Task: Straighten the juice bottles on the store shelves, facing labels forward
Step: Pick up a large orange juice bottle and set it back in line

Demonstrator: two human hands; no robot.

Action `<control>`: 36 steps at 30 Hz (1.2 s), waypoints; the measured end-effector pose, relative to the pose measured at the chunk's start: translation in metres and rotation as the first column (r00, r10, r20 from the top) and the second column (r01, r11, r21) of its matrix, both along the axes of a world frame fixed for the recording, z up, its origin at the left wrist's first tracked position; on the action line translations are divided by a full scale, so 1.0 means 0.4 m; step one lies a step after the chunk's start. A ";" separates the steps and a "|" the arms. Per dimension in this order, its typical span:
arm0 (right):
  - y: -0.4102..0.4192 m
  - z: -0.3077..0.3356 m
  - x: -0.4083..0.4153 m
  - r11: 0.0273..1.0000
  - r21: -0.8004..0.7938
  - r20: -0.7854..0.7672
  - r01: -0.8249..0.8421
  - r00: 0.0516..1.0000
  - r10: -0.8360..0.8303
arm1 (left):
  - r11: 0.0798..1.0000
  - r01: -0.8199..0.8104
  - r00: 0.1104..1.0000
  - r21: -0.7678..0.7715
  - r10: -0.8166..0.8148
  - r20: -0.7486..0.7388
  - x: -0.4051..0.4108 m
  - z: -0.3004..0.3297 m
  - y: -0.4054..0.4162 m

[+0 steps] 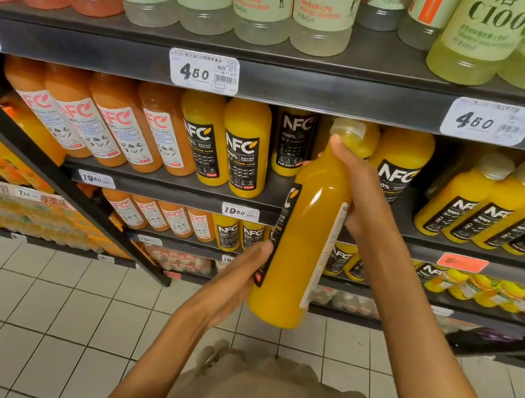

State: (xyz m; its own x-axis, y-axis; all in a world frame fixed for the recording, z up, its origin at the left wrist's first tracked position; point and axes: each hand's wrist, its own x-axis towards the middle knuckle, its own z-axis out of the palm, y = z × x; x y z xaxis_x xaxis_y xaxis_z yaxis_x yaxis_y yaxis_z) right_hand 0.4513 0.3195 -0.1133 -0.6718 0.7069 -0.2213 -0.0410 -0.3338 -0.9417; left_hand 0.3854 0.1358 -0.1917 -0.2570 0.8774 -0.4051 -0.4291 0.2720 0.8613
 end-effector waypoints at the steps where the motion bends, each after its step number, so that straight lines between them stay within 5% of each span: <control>1: 0.001 -0.001 0.001 1.000 0.029 0.005 0.009 1.000 -0.009 | 0.999 -0.011 0.997 -0.039 0.008 -0.074 0.010 0.005 0.006; 9: 0.025 -0.034 0.034 0.998 0.013 0.030 -0.060 0.998 0.059 | 0.995 -0.098 0.988 -0.031 0.093 -0.125 0.082 0.009 0.036; 14: 0.043 -0.059 0.051 0.971 -0.183 -0.143 -0.154 0.981 0.129 | 0.997 -0.063 0.972 0.040 0.052 0.229 0.086 0.024 0.039; 17: 0.035 -0.071 0.036 0.935 -0.291 -0.298 -0.202 0.948 0.112 | 0.990 0.006 0.853 0.141 -0.078 0.516 0.087 0.035 0.047; 20: 0.016 -0.071 0.010 0.930 -0.315 -0.303 -0.189 0.949 0.090 | 0.984 0.081 0.778 0.162 -0.164 0.606 0.068 0.032 0.037; 24: -0.019 -0.062 -0.031 0.954 -0.270 -0.271 -0.129 0.961 0.053 | 0.992 0.087 0.858 0.088 -0.119 0.500 0.008 0.020 -0.002; 30: -0.072 -0.042 -0.105 0.984 -0.171 -0.029 0.048 0.998 -0.054 | 1.000 0.014 0.999 0.013 -0.014 0.042 -0.097 0.036 -0.052; 36: -0.102 -0.045 -0.147 0.979 -0.197 0.040 0.061 0.998 -0.054 | 1.000 0.020 0.989 -0.009 -0.018 0.145 -0.163 0.046 -0.093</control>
